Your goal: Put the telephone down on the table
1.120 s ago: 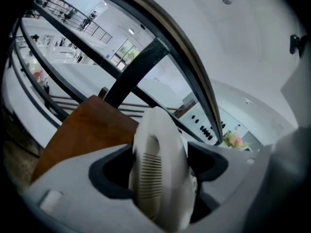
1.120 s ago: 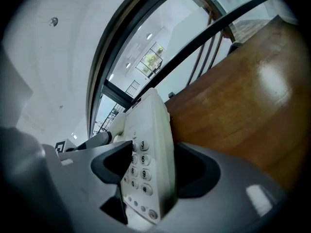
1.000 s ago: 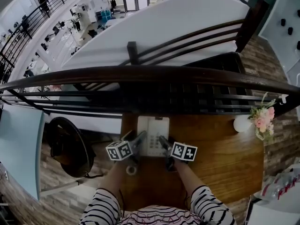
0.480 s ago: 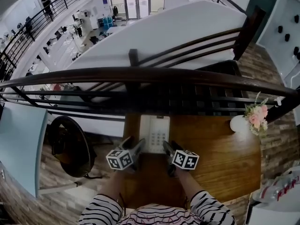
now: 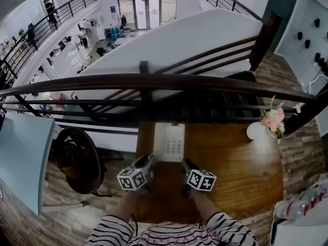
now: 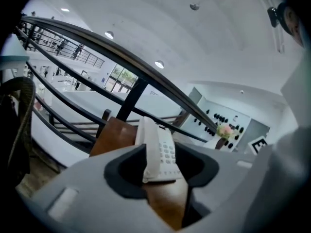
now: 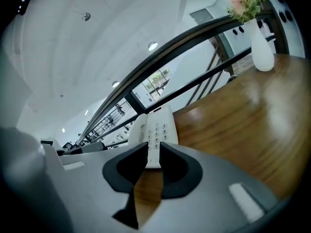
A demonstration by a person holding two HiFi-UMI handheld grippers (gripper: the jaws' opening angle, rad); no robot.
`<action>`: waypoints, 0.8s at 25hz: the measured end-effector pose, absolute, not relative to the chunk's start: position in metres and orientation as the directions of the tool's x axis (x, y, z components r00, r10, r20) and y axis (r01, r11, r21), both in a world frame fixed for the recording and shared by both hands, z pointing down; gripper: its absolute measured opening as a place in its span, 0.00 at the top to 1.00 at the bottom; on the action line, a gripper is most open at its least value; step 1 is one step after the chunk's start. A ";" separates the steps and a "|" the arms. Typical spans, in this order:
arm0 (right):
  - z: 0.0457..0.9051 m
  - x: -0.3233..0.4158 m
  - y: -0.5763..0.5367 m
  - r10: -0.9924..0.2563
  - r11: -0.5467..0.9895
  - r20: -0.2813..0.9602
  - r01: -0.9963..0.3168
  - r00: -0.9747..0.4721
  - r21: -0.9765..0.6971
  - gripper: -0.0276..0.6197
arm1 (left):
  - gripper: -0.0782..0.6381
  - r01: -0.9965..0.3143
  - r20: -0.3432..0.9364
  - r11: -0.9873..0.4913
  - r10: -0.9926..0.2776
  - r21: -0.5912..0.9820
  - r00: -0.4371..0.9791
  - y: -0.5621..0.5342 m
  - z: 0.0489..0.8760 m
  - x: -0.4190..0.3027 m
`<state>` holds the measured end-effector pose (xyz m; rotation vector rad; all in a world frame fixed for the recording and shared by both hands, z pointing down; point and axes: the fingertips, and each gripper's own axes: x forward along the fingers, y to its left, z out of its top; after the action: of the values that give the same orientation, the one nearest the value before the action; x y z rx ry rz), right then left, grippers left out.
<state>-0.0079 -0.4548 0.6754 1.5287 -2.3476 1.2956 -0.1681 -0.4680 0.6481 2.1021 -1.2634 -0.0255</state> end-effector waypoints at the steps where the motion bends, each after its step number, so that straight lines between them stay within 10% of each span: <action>1: 0.672 -0.009 -0.448 -0.734 0.158 0.454 -0.777 -0.506 -0.610 0.86 | 0.65 -0.774 0.310 -0.303 -0.789 0.556 0.531 -0.461 0.646 -0.169; 11: 0.642 -0.023 -0.371 -0.766 0.177 0.400 -0.763 -0.503 -0.621 0.96 | 0.89 -0.764 0.264 -0.377 -0.781 0.523 0.566 -0.380 0.612 -0.171; 20: 0.622 -0.034 -0.300 -0.767 0.211 0.379 -0.762 -0.517 -0.612 0.96 | 0.89 -0.758 0.258 -0.441 -0.755 0.480 0.603 -0.299 0.598 -0.171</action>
<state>-0.0340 -0.3003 0.6220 1.5470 -2.4501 1.2317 -0.1706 -0.2994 0.5984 2.2711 -1.1919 0.0080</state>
